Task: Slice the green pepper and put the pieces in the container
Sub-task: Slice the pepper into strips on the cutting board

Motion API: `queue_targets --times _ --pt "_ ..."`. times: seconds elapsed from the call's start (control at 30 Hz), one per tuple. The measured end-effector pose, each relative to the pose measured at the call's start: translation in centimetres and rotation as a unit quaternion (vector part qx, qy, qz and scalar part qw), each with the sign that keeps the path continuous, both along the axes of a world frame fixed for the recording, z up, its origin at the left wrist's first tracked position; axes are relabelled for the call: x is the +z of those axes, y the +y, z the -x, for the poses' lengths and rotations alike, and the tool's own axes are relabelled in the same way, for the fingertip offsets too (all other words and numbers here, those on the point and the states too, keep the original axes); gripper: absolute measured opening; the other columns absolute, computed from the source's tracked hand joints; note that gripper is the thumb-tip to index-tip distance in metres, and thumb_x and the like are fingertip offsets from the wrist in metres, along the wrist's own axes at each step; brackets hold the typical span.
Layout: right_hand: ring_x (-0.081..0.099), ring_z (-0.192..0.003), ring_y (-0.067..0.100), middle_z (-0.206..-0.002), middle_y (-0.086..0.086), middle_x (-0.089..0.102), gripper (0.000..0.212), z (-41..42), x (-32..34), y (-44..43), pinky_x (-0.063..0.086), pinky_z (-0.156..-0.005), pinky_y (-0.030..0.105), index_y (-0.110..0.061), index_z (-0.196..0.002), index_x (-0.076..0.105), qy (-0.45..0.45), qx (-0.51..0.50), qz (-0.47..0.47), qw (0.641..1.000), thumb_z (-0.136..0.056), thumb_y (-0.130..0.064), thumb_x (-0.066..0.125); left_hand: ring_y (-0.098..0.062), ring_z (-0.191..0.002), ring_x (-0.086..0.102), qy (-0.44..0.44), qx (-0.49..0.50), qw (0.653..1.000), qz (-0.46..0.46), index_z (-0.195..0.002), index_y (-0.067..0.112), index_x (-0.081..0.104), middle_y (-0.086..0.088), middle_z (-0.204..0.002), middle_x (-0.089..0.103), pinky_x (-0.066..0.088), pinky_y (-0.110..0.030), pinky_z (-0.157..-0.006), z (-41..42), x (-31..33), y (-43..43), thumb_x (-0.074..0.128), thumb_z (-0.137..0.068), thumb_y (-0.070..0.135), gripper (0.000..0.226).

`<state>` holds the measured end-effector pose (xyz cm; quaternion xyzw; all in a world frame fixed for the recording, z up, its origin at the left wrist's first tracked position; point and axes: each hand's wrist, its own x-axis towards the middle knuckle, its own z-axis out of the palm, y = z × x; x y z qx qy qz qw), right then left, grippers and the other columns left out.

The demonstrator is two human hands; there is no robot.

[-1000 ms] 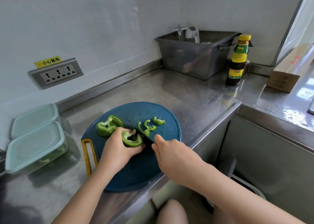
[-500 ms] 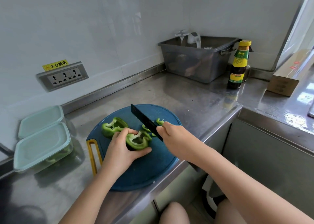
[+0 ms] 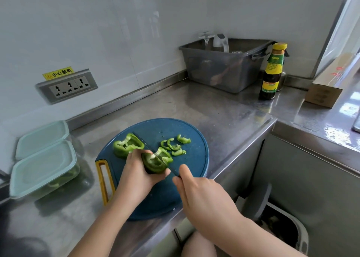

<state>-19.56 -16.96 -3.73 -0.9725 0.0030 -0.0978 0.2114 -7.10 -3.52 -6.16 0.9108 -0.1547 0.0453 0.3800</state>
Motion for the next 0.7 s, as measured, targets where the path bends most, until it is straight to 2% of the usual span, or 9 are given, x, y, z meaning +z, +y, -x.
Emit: queue_targets --times 0.07,0.1,0.13,0.2,0.27,0.33,0.4,0.53,0.7 --pt "0.030 -0.045 0.024 -0.053 -0.001 0.029 0.027 -0.1 -0.4 0.3 0.012 -0.041 0.033 -0.023 -0.082 0.013 -0.022 -0.008 0.027 0.999 -0.100 -0.042 0.018 -0.023 -0.089 0.058 0.000 -0.007 1.000 0.002 -0.098 0.009 0.052 -0.012 -0.101 0.059 0.038 -0.022 -0.066 0.0 -0.2 -0.1 0.086 -0.057 0.023 0.055" --pt "0.020 -0.039 0.019 -0.049 -0.002 0.021 0.027 -0.1 -0.4 0.4 0.007 -0.039 0.031 -0.023 -0.081 0.014 -0.003 -0.020 0.050 0.999 -0.100 -0.041 0.022 -0.023 -0.089 0.058 -0.001 -0.011 1.000 0.004 -0.099 0.008 0.051 -0.012 -0.102 0.058 0.039 -0.025 -0.069 0.0 -0.2 -0.2 0.086 -0.057 0.022 0.056" --pt "0.009 -0.035 0.018 -0.046 -0.002 0.012 0.026 -0.1 -0.5 0.5 0.000 -0.038 0.029 -0.023 -0.080 0.016 0.027 -0.043 0.031 0.998 -0.097 -0.040 0.026 -0.024 -0.090 0.058 -0.003 -0.013 1.000 0.004 -0.099 0.008 0.050 -0.012 -0.102 0.058 0.040 -0.026 -0.070 0.1 -0.2 -0.3 0.087 -0.057 0.021 0.058" --pt "-0.004 -0.035 0.017 -0.044 -0.004 0.008 0.025 -0.4 -1.1 0.6 -0.007 -0.039 0.025 -0.021 -0.076 0.025 0.020 -0.057 0.048 0.997 -0.092 -0.040 0.029 -0.023 -0.092 0.058 -0.008 -0.012 1.000 0.002 -0.101 0.008 0.049 -0.010 -0.103 0.057 0.040 -0.026 -0.072 0.3 0.0 -0.3 0.088 -0.056 0.021 0.061" --pt "0.003 -0.034 0.016 -0.044 -0.004 0.016 0.025 -0.5 -1.5 0.5 -0.002 -0.038 0.027 -0.020 -0.080 0.025 0.021 -0.051 0.060 0.997 -0.094 -0.040 0.024 -0.021 -0.095 0.057 -0.006 -0.010 1.000 0.002 -0.104 0.009 0.049 -0.008 -0.106 0.057 0.040 -0.025 -0.074 0.5 0.2 -0.4 0.089 -0.056 0.024 0.064" --pt "0.022 -0.039 0.020 -0.050 -0.002 0.028 0.025 -0.8 -1.8 0.1 0.009 -0.040 0.033 -0.021 -0.084 0.018 -0.013 -0.030 0.055 0.998 -0.099 -0.041 0.019 -0.021 -0.097 0.057 -0.001 -0.010 1.000 0.003 -0.104 0.010 0.048 -0.008 -0.108 0.058 0.040 -0.025 -0.076 0.6 0.4 -0.5 0.089 -0.057 0.027 0.065" --pt "0.031 -0.047 0.023 -0.057 0.001 0.034 0.025 -0.9 -1.6 -0.5 0.017 -0.043 0.033 -0.022 -0.084 0.018 -0.018 -0.007 -0.020 1.000 -0.100 -0.041 0.021 -0.021 -0.096 0.056 0.004 -0.010 1.000 0.002 -0.103 0.010 0.047 -0.008 -0.107 0.058 0.040 -0.024 -0.076 0.5 0.5 -0.4 0.088 -0.058 0.030 0.064" --pt "0.035 -0.052 0.025 -0.058 0.002 0.037 0.027 -1.4 -0.5 -0.8 0.028 -0.051 0.038 -0.022 -0.081 0.020 0.010 0.007 -0.099 0.995 -0.100 -0.040 0.023 -0.019 -0.096 0.055 0.013 -0.012 1.000 -0.001 -0.105 0.012 0.049 -0.006 -0.106 0.058 0.039 -0.025 -0.077 0.4 0.6 -0.3 0.086 -0.059 0.033 0.063" --pt "0.032 -0.049 0.025 -0.058 0.002 0.036 0.028 -1.8 -0.1 -0.2 0.025 -0.046 0.035 -0.023 -0.081 0.016 -0.017 0.027 -0.064 0.997 -0.101 -0.043 0.020 -0.021 -0.089 0.056 -0.004 -0.017 1.000 -0.023 -0.095 0.017 0.048 -0.004 -0.099 0.059 0.035 -0.016 -0.061 0.0 0.5 -0.2 0.087 -0.059 0.028 0.054"
